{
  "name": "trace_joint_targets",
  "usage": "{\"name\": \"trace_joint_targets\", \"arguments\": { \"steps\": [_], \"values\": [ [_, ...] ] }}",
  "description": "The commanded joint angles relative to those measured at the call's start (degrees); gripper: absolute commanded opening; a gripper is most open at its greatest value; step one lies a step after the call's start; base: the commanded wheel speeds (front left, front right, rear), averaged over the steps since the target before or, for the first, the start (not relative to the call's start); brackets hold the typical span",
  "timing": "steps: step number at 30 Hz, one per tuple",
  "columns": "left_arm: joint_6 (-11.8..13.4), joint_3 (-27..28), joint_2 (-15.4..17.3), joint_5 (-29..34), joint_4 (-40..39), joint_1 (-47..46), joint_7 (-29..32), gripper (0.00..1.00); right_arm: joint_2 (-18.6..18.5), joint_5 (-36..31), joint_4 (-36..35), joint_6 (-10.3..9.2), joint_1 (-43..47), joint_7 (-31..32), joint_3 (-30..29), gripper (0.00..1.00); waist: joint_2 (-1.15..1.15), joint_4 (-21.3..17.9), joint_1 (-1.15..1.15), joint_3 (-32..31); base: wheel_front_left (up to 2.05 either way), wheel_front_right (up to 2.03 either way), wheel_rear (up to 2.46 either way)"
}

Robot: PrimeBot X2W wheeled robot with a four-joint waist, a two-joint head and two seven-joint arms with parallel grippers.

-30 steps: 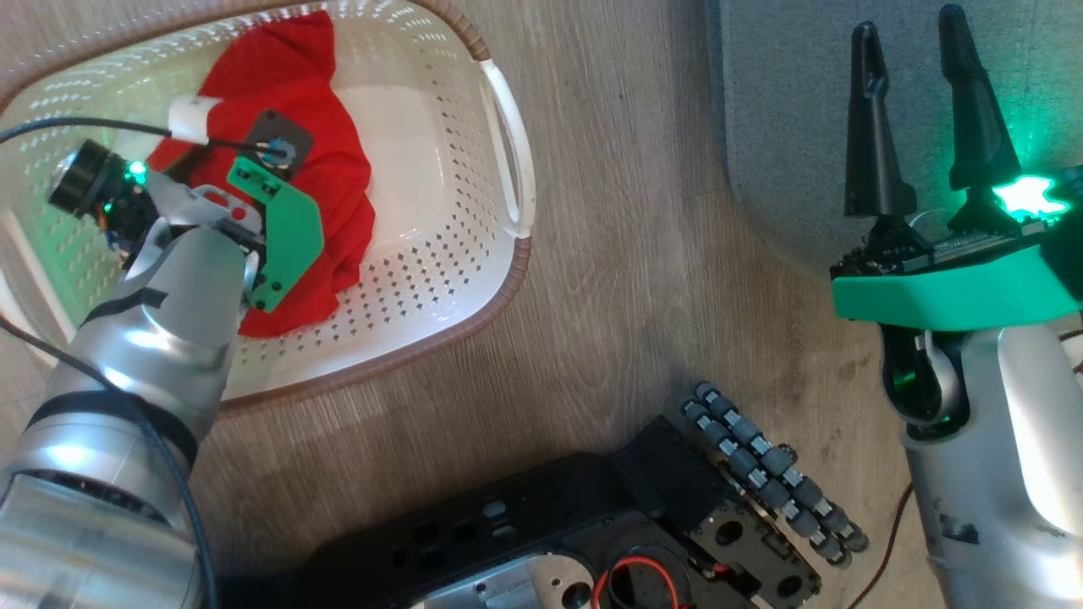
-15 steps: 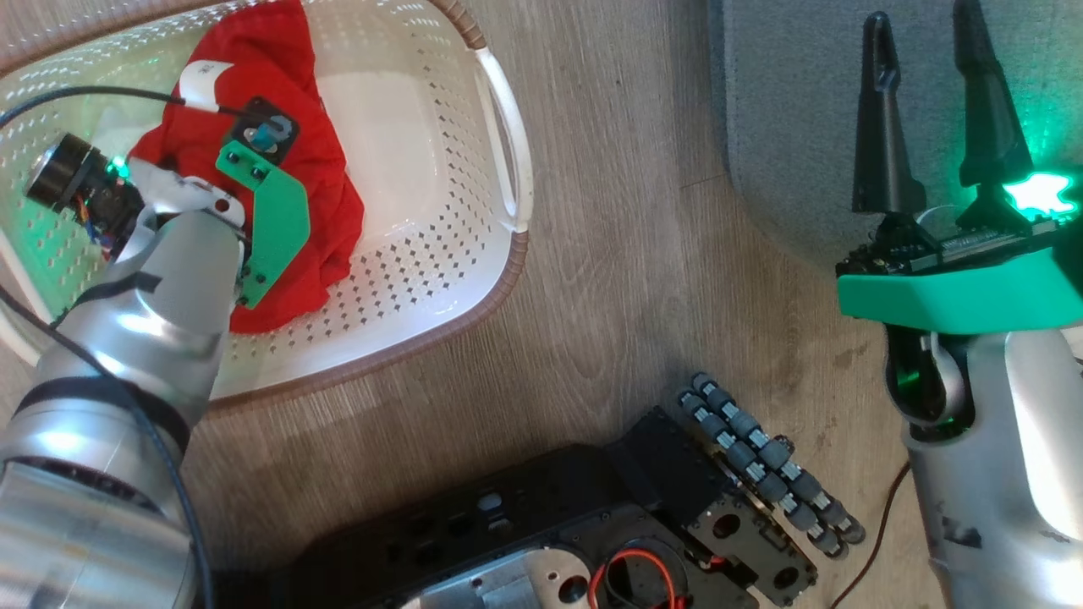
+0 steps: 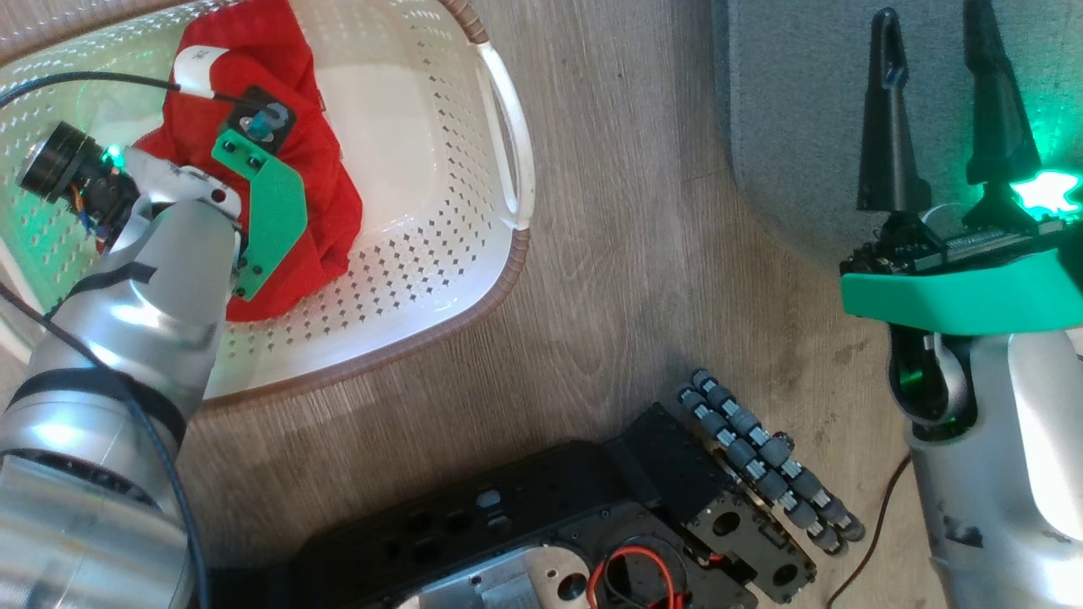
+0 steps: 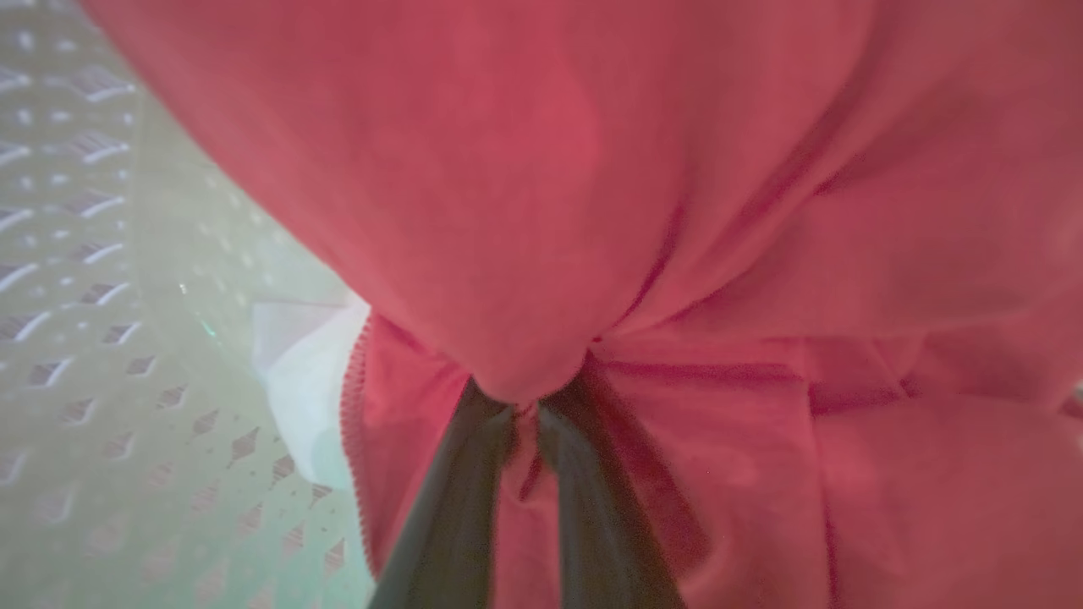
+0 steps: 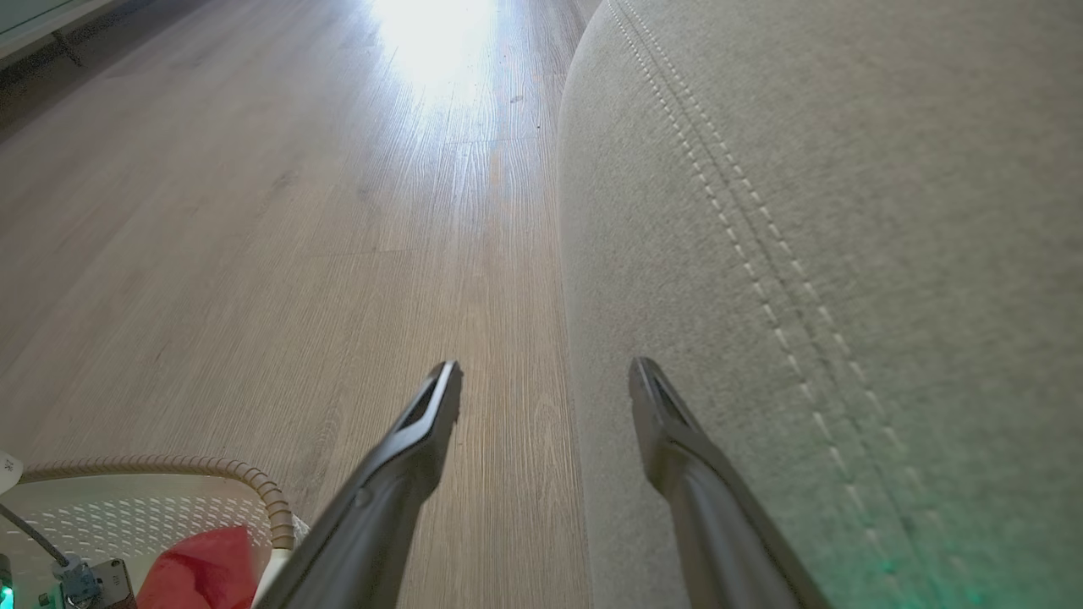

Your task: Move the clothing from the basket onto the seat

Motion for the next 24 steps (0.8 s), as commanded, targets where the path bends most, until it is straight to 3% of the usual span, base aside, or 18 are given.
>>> {"name": "trace_joint_targets", "arguments": {
  "steps": [1, 11, 24],
  "values": [
    [-0.08, 0.54, 1.33, -0.31, -0.41, 1.68, 0.07, 0.0, 0.79, 1.02, 2.31, 0.51, 2.69, 0.66, 2.01, 1.0, 0.0, -0.07, 0.0, -0.13, 0.0, 0.0, 0.0],
    [1.03, 1.2, 1.05, -2.47, -0.41, 2.87, -4.38, 0.0, 0.91, 1.23, 3.15, 0.51, -1.41, 0.66, 2.8, 1.0, 0.0, -0.44, 0.0, -3.45, 0.0, 0.0, 0.0],
    [-0.7, 4.03, -5.2, -9.07, -0.41, 11.32, -17.47, 0.0, -2.5, -0.42, 6.48, 0.51, 0.01, 0.66, 1.21, 1.0, 0.0, 7.44, 0.0, -21.59, 0.0, 0.0, 0.0]
  ]
}}
